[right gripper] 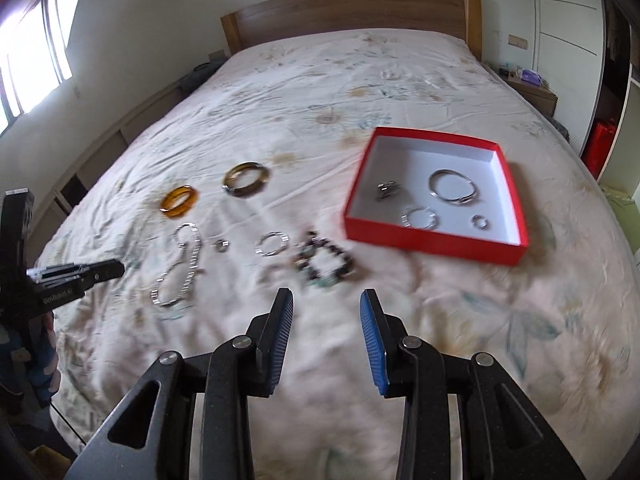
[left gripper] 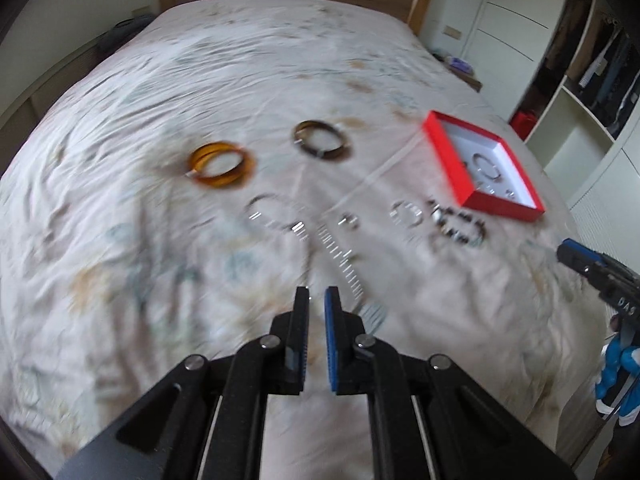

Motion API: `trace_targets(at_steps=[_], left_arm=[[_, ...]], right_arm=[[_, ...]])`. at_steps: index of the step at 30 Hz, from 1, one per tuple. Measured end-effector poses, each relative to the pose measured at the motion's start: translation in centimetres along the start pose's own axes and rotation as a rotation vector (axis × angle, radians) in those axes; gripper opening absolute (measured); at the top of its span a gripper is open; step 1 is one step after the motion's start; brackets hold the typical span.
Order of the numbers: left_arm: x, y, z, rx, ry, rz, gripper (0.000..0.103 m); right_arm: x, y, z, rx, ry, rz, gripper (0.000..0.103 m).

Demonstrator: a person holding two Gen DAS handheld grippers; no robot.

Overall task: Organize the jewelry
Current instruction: 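Move both open tools back over the remaining jewelry, then grasp the silver chain necklace with the left tool while the right grasps the beaded bracelet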

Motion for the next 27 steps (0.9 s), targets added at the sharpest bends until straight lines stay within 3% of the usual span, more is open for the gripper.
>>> trace_targets(at_steps=[2, 5, 6, 15, 27], left_arm=[[-0.9, 0.9, -1.0, -0.014, 0.007, -0.001, 0.009], [-1.8, 2.0, -2.1, -0.035, -0.002, 0.008, 0.028], [-2.0, 2.3, -2.4, -0.041, -0.006, 0.009, 0.029], [-0.3, 2.3, -2.8, -0.049, 0.018, 0.001, 0.030], [7.5, 2.4, 0.3, -0.064, 0.071, 0.040, 0.029]], right_arm=[[-0.5, 0.9, -0.6, 0.005, -0.002, 0.002, 0.035], [-1.2, 1.8, -1.4, 0.010, -0.002, 0.005, 0.035], [-1.3, 2.0, -1.6, 0.011, -0.001, 0.004, 0.035], [0.2, 1.1, -2.2, 0.051, 0.021, -0.012, 0.035], [9.2, -2.1, 0.6, 0.121, 0.082, -0.035, 0.035]])
Point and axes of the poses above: each gripper's, at about its wrist camera, not at the fingertips, and x roughly the way its jaws point, y to its left, z to its top, the point moved 8 cm from there along x, roughly the way its jaws point, and after that the axes turned 5 degrees about -z, right-handed, at the moved point
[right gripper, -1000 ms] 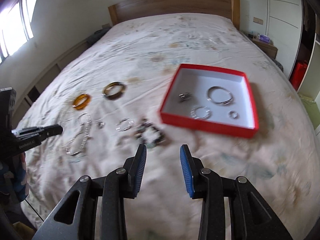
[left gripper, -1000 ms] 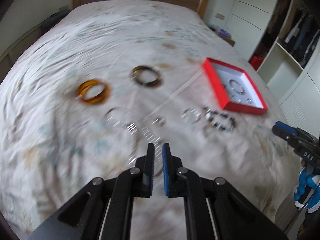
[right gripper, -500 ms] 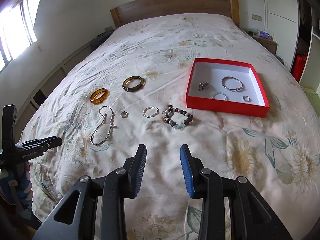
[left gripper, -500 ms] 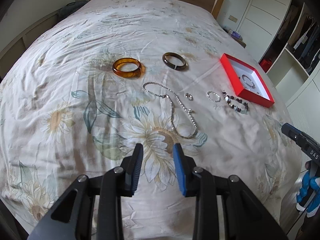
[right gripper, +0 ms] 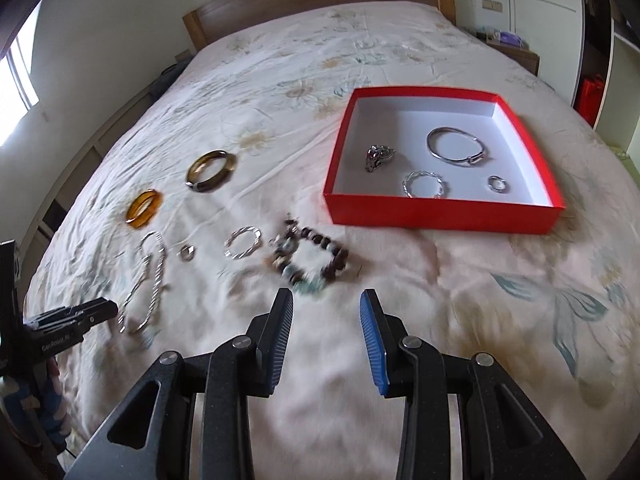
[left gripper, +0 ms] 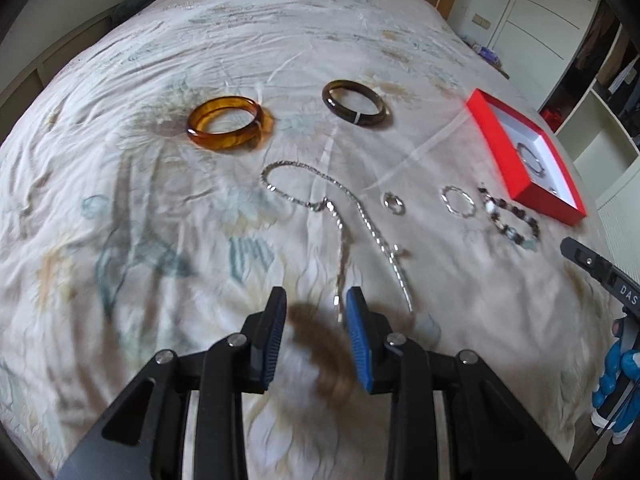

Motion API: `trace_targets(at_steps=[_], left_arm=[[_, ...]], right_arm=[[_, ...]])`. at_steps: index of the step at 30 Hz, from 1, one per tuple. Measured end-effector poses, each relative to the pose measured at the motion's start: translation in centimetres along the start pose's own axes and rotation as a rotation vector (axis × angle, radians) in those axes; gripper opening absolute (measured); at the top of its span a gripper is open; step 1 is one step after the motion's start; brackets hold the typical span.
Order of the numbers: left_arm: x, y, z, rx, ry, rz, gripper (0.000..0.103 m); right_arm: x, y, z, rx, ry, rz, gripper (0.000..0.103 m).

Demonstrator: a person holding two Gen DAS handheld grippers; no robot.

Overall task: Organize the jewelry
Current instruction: 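Grasp the silver chain necklace with the left tool while the right grasps the beaded bracelet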

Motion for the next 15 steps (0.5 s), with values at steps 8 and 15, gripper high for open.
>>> trace_targets(at_steps=[8, 15], left_arm=[[3.9, 0.5, 0.9, -0.001, 0.042, 0.037, 0.029], [4.4, 0.4, 0.8, -0.022, 0.053, -0.051, 0.004]], right_arm=[[5.1, 0.0, 0.8, 0.016, 0.047, 0.015, 0.035], [5.0, 0.3, 0.3, 0.001, 0.034, 0.029, 0.012]])
Point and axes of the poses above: each gripper's, at about its wrist camera, not at the fingertips, and x roughly the way its jaws point, y to its left, z to its top, the point moved 8 cm from there along x, roughly the way its jaws point, and after that the axes turned 5 degrees about -z, right-handed, at the moved point
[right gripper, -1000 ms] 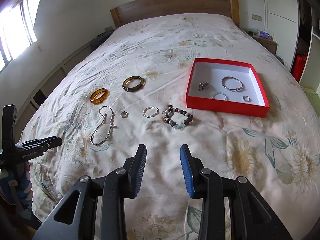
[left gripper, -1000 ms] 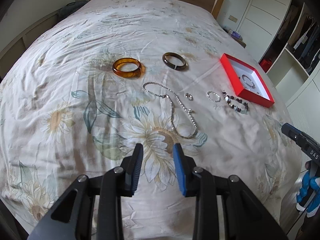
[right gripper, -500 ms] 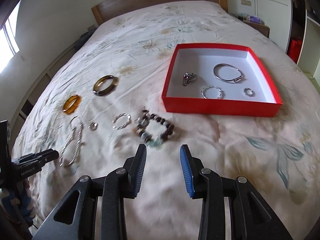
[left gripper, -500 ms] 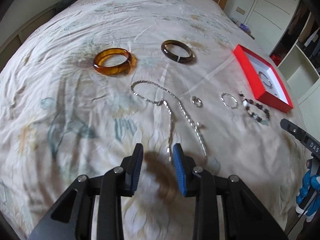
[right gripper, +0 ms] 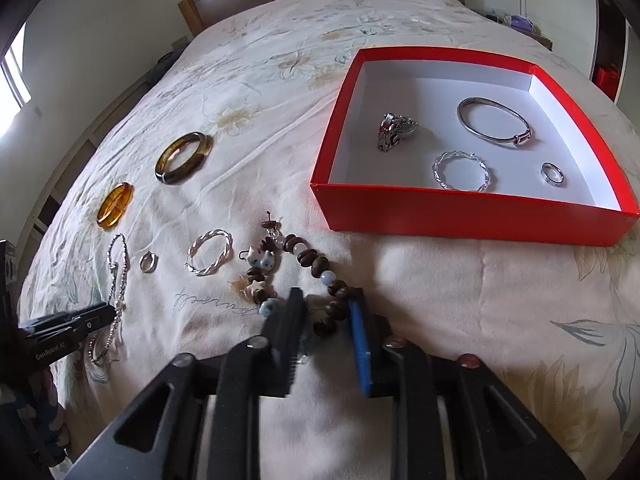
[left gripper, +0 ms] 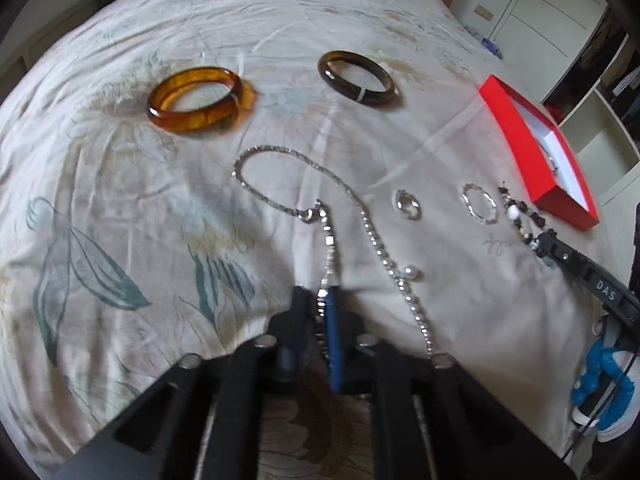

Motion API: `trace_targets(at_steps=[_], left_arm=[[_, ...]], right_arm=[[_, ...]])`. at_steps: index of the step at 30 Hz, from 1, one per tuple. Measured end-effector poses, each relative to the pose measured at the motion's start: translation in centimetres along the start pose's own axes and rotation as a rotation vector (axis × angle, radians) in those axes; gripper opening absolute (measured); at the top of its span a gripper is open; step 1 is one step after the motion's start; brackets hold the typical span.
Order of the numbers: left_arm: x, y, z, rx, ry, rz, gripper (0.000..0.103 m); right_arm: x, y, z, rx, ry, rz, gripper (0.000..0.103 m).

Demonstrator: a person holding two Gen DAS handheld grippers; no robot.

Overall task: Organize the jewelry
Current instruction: 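Grasp the silver chain necklace with the left tool while the right grasps the beaded bracelet, then lift the necklace and bracelet into the red box and open both tools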

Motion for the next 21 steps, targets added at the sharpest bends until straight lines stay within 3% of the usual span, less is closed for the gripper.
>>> trace_targets(at_steps=[11, 21], left_arm=[[-5.2, -0.8, -0.8, 0.020, -0.082, 0.000, 0.002], [-12.5, -4.3, 0.8, 0.083, -0.205, -0.079, 0.002]], right_arm=[[-5.7, 2.3, -0.5, -0.053, -0.067, 0.036, 0.010], [-13.2, 3.3, -0.1, -0.078, -0.177, 0.057, 0.010]])
Point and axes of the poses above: each gripper's, at about its wrist camera, not at the fingertips, and x roughly the way its jaws point, y to its left, z to its top, the point moved 8 cm from there along x, roughly the way its jaws point, and after that the axes turned 5 degrees about -z, right-handed, at the moved point
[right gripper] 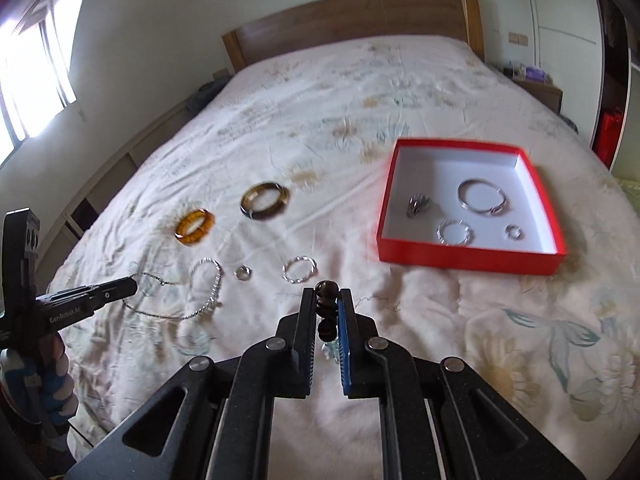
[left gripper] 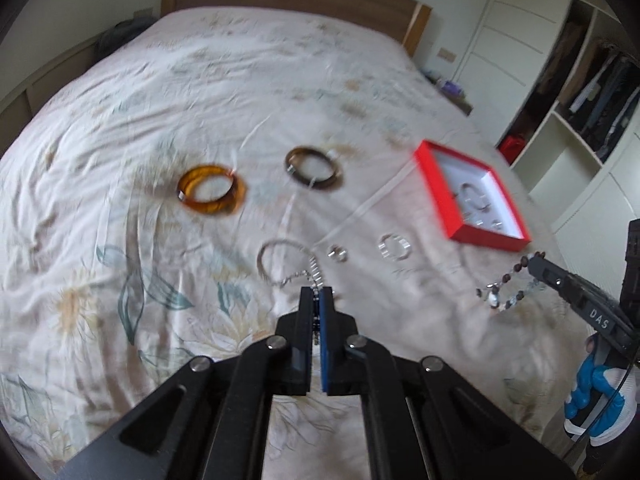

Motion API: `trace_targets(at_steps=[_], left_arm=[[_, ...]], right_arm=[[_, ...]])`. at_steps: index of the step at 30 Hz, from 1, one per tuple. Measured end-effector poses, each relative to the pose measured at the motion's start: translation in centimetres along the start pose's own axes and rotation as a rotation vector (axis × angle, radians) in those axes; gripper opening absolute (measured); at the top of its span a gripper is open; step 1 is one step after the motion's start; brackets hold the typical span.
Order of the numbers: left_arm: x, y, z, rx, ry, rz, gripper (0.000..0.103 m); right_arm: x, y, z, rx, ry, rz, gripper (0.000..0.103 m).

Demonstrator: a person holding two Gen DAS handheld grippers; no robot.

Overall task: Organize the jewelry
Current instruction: 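Lift the necklace and bracelet into the red box and open both tools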

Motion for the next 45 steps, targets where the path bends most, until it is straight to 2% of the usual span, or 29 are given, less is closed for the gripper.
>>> trace_targets(at_steps=[6, 13, 21, 24, 27, 31, 36, 41, 45], left_arm=[[-0.9, -4.4, 3.0, 0.059, -0.019, -0.075, 0.002], [1.2, -12.4, 8.9, 0.176, -0.034, -0.173, 0.002], [6.6, -23.2, 17.7, 0.286, -0.087, -0.281, 0.002], [10.2, -26.6, 20.8, 0.320, -0.098, -0.300, 0.002], [14.7, -28.9, 22.5, 0.344, -0.079, -0.298, 0.002], [20.8, -29.9, 22.8, 0.342, -0.026, -0.285, 0.002], [27.8, -28.4, 20.5, 0.300, 0.085, -0.251, 0.002], [31.3, -27.2, 17.3, 0.293, 0.175, -0.239, 0.002], [31.9, -27.6, 15.9, 0.272, 0.224, -0.285, 0.002]], right_arm=[[-2.5, -1.6, 1.5, -0.016, -0.042, -0.028, 0.010], [-2.1, -7.1, 5.9, -0.005, -0.075, -0.089, 0.010], [2.3, -13.4, 11.8, 0.003, -0.094, -0.152, 0.010], [5.1, -16.1, 13.9, 0.026, -0.102, -0.177, 0.010], [7.4, -18.1, 15.1, 0.058, -0.100, -0.184, 0.010], [11.1, -20.2, 15.5, 0.078, -0.075, -0.199, 0.010], [14.9, -22.0, 14.5, 0.088, -0.014, -0.210, 0.010], [16.8, -22.7, 13.2, 0.076, 0.039, -0.226, 0.010], [17.1, -23.2, 12.6, 0.072, 0.049, -0.249, 0.011]])
Point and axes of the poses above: each gripper's, at about its wrist camera, not at the fingertips, and x roughly the way its jaws point, y to its left, z to its top, the point moved 8 cm from there along x, roughly the way its jaws point, and after that the axes turned 5 degrees about -z, right-handed, at the moved point
